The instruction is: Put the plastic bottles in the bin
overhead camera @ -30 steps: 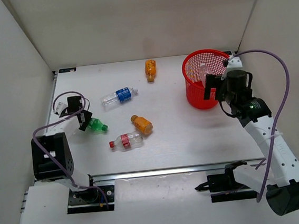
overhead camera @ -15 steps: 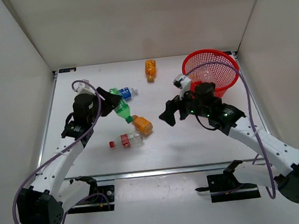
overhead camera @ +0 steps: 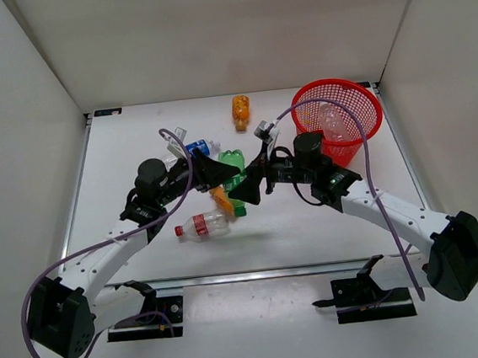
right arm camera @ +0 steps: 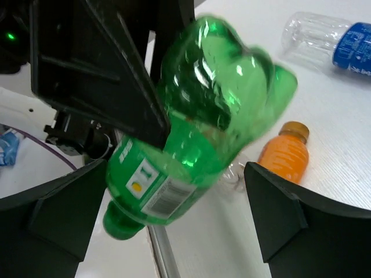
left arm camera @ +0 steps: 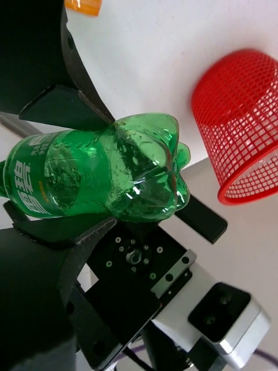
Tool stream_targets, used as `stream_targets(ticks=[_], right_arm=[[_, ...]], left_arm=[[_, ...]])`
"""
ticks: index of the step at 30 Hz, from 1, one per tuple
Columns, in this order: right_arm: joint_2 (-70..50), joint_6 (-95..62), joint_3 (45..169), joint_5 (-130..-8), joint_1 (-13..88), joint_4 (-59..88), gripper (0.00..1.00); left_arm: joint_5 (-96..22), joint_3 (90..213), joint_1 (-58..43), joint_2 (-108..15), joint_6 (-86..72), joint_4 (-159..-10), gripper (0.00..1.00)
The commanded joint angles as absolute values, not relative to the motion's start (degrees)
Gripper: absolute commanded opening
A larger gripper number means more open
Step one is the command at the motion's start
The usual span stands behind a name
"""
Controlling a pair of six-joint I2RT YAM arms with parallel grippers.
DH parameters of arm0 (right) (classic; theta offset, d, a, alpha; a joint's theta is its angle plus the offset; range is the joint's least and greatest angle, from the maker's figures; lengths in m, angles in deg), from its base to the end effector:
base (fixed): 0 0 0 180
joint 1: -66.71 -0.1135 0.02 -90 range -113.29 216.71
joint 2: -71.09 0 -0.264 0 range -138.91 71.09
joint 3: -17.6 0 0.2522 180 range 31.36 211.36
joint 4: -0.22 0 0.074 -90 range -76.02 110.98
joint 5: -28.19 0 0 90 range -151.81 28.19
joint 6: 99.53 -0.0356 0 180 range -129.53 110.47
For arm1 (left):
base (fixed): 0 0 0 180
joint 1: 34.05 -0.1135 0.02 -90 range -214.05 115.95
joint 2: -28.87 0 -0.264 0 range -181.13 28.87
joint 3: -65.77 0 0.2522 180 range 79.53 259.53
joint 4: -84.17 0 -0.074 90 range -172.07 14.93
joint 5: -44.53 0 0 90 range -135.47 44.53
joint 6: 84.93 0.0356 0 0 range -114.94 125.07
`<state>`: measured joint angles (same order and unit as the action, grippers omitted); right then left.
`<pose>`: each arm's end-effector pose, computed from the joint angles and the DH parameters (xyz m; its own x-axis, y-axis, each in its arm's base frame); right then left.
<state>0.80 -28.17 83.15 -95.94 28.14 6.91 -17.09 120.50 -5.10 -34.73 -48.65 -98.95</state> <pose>0.2094 0.1925 0.3207 -0.4492 -0.0198 -0.8932 -0.8469 0.3278 0.4186 0.2163 -0.1390 0.3005 -0.7288 -0.4074 -0.5504 0.4262 0.3592 -0.8303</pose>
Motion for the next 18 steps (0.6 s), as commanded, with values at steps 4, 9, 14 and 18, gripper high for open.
stream_targets(ticks=[4, 9, 14, 18], right_arm=[[-2.83, -36.33, 82.87, -98.55, 28.12, -5.7, 0.86], [-3.97, -38.89, 83.65, -98.72, 29.7, -3.95, 0.51], [-2.49, -42.67, 81.12, -99.95, 34.0, -3.86, 0.03], [-0.29, -41.79, 80.84, -99.51, 37.43, -1.59, 0.01]], left_arm=[[-11.02, 119.52, -2.85, -35.21, -50.66, -105.28, 0.28], [-11.37, 118.03, -4.34, -33.11, -50.66, -104.22, 0.5], [-12.95, 119.78, -6.37, -30.55, -47.14, -98.69, 0.74], [-12.25, 120.58, -8.65, -29.06, -47.05, -97.36, 0.76]])
